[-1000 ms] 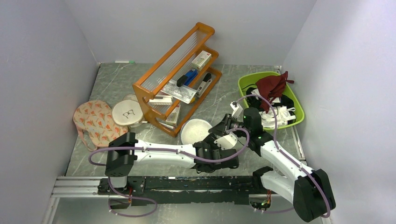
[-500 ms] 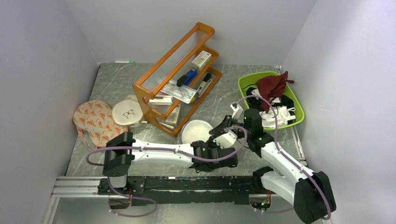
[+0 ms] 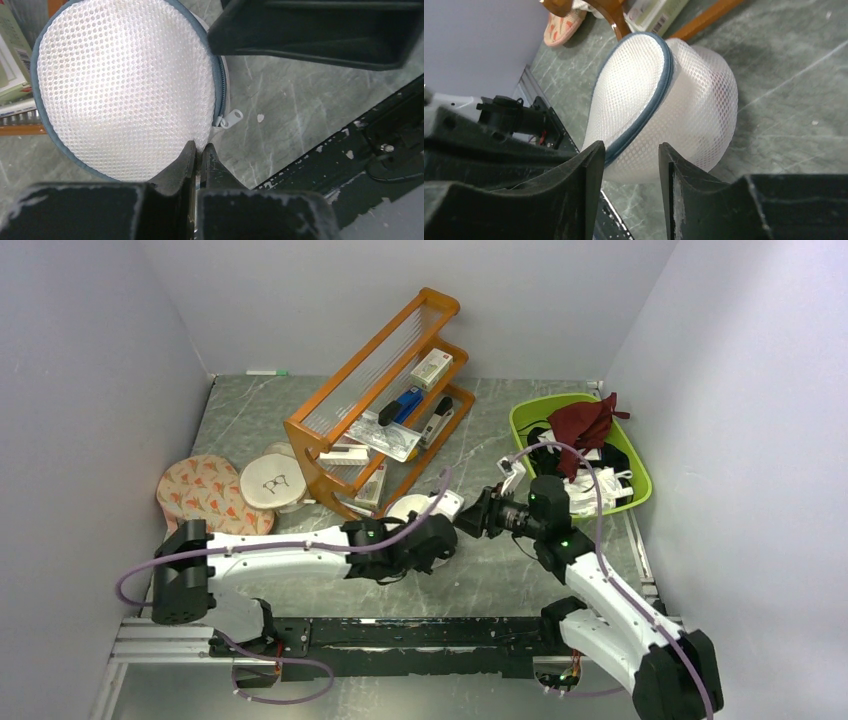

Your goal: Unzip the laundry bag and remove the bra

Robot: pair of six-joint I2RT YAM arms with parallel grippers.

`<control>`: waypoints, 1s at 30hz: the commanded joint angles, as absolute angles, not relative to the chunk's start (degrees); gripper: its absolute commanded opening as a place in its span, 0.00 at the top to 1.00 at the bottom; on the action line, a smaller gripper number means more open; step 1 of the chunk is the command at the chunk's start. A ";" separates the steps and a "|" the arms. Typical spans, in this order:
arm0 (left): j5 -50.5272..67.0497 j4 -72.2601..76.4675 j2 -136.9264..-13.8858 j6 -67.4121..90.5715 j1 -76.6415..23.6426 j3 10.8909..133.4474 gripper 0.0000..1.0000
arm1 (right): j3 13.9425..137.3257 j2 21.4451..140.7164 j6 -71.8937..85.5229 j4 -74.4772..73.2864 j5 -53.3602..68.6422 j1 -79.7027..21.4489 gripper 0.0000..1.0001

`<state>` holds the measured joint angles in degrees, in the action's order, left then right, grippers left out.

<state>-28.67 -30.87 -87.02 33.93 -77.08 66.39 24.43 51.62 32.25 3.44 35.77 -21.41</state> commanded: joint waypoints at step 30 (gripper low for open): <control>-7.91 -21.65 -79.83 38.02 -64.31 61.06 0.93 | 12.16 36.50 2.38 22.07 25.89 -38.93 0.63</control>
